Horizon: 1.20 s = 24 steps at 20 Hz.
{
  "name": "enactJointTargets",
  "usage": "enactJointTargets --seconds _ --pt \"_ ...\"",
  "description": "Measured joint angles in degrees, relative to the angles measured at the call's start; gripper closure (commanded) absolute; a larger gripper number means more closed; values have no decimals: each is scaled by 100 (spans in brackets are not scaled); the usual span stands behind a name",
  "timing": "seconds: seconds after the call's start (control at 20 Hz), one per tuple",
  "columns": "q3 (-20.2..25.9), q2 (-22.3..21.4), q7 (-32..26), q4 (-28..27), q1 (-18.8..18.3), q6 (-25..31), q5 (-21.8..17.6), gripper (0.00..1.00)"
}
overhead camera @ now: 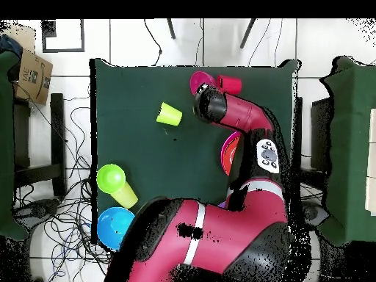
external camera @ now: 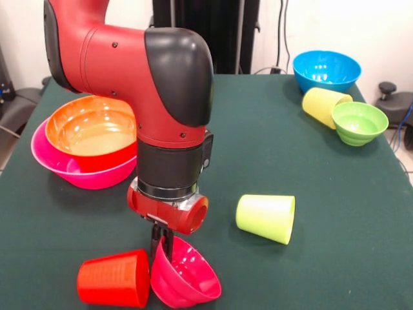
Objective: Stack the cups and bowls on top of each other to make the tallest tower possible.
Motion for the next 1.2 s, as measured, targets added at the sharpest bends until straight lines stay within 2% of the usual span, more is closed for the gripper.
enactJointTargets --seconds 0.2,0.35,1.0,1.2 --pt "-2 -52 5 201 7 19 200 100" --pt "-13 -214 41 513 51 231 449 100" --pt "-111 -1082 637 1418 619 2262 1233 100" --pt "-115 -1222 692 1513 699 2384 1281 100"
